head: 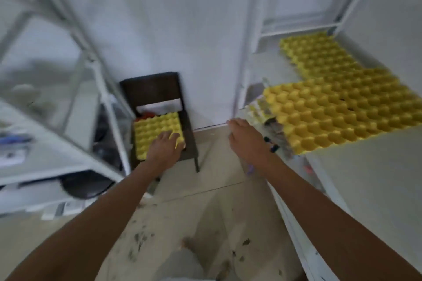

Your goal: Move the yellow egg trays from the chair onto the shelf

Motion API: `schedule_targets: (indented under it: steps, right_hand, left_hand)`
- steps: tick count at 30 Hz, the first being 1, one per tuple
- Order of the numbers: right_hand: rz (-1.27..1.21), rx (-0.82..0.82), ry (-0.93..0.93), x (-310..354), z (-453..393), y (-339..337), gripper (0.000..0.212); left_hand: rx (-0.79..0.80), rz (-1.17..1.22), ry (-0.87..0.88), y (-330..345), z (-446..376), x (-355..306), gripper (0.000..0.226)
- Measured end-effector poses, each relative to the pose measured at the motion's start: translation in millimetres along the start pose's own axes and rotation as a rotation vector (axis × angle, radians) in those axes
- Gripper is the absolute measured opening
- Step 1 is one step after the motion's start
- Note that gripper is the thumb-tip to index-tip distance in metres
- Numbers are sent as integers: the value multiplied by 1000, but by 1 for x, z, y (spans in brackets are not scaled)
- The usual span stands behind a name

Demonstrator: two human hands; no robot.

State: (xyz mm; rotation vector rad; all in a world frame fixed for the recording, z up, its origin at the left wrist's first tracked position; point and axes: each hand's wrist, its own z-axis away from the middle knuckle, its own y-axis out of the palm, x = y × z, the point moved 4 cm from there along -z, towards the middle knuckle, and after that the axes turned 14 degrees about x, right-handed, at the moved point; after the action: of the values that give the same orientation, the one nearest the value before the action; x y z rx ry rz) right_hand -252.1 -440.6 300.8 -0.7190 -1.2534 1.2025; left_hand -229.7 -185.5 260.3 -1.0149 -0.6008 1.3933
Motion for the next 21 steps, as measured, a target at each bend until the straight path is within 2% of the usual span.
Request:
schedule_targets:
  steps: [5, 7, 10, 14, 18, 21]
  right_hand:
    - [93, 338, -20, 81, -37, 103, 36]
    - [138, 431, -18, 107, -44, 140, 33]
    - [267, 447, -14, 138, -51, 177, 35]
    - [321, 445, 70, 166, -53, 195, 37]
    - [291, 367, 64, 180, -64, 186, 33]
    - [243, 424, 54, 174, -83, 185, 35]
  left_hand:
    - [76, 36, -167, 64, 70, 115, 46]
    - [121, 133, -225, 94, 91, 150, 49]
    - [216, 195, -263, 130, 108, 185, 59]
    - [330, 208, -210, 148, 99, 208, 64]
    - [326, 180, -131, 128, 68, 206, 63]
    - [306, 189, -82, 113, 32, 200, 62]
